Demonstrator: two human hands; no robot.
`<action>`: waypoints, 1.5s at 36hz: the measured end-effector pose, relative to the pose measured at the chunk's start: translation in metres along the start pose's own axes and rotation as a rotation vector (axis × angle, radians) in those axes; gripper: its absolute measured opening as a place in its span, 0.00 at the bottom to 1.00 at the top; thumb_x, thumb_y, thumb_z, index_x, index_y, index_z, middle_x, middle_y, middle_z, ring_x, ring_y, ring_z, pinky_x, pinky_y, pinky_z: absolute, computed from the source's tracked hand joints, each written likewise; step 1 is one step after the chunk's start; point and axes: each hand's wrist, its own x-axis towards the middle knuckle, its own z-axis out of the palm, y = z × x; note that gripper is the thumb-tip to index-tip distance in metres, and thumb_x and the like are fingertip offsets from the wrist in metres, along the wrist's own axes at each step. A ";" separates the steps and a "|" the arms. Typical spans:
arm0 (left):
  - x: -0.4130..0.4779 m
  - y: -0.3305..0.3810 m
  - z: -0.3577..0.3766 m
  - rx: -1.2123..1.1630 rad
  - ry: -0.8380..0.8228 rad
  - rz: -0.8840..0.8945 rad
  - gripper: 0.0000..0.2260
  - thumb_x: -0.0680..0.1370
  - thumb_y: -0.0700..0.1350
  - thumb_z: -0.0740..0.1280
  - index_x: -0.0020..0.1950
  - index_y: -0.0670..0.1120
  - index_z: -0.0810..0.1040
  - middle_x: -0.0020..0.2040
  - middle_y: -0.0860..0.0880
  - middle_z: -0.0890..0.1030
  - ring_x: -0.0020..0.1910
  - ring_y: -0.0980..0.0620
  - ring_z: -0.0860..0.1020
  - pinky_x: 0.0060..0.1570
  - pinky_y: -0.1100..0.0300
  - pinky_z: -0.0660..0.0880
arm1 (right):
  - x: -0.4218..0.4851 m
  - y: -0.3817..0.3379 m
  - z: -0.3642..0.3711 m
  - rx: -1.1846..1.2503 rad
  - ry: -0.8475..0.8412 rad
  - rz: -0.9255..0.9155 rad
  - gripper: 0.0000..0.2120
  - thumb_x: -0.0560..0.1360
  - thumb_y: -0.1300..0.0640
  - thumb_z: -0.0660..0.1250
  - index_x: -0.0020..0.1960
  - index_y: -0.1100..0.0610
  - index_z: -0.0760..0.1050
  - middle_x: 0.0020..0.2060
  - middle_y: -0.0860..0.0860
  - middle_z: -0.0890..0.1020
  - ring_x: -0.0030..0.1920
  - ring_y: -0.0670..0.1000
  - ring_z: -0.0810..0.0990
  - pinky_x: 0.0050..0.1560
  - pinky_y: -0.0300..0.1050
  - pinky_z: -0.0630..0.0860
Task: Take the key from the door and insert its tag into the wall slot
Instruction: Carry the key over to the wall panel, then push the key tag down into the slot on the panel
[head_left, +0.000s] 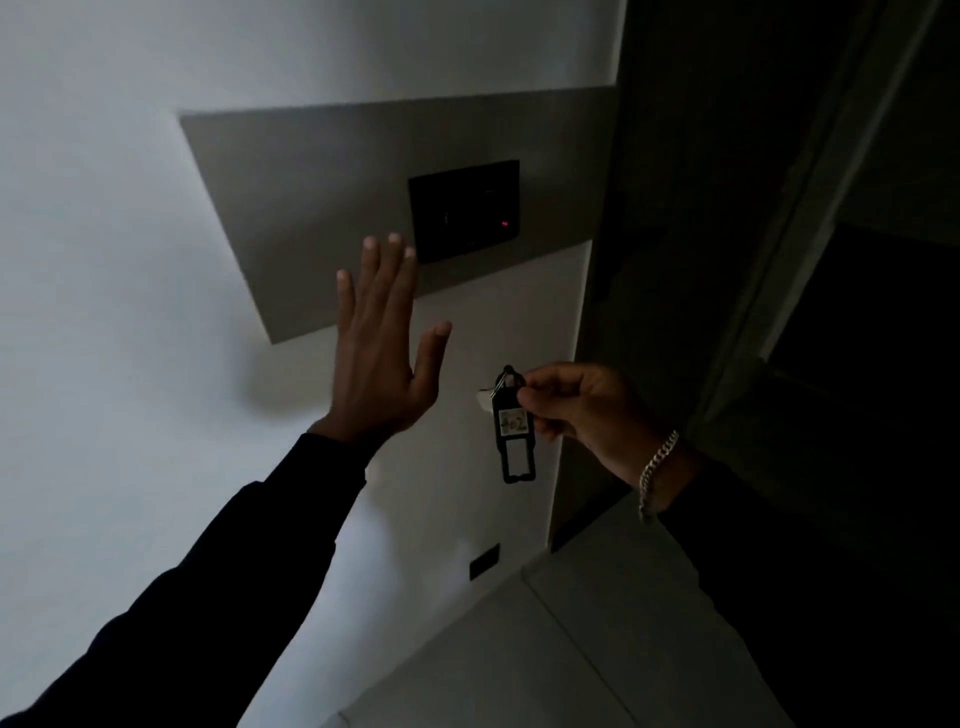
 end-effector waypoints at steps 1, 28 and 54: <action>0.008 0.002 0.006 0.013 0.008 -0.002 0.29 0.82 0.53 0.55 0.79 0.38 0.58 0.81 0.38 0.58 0.82 0.39 0.51 0.80 0.43 0.43 | 0.008 -0.003 -0.012 -0.006 -0.008 -0.010 0.07 0.71 0.64 0.71 0.42 0.53 0.83 0.38 0.58 0.82 0.31 0.48 0.78 0.31 0.37 0.78; 0.158 -0.069 0.052 0.773 0.454 -0.006 0.30 0.82 0.57 0.50 0.80 0.43 0.54 0.80 0.40 0.60 0.81 0.40 0.54 0.80 0.41 0.43 | 0.228 -0.125 -0.075 -0.102 -0.279 -0.496 0.10 0.72 0.67 0.68 0.40 0.53 0.80 0.28 0.46 0.83 0.27 0.42 0.78 0.27 0.34 0.76; 0.156 -0.077 0.051 1.048 0.446 -0.090 0.33 0.81 0.61 0.47 0.80 0.41 0.55 0.80 0.39 0.59 0.82 0.40 0.52 0.78 0.36 0.51 | 0.292 -0.129 -0.067 -0.072 -0.253 -0.703 0.04 0.73 0.65 0.68 0.45 0.57 0.79 0.32 0.51 0.81 0.27 0.41 0.79 0.29 0.33 0.77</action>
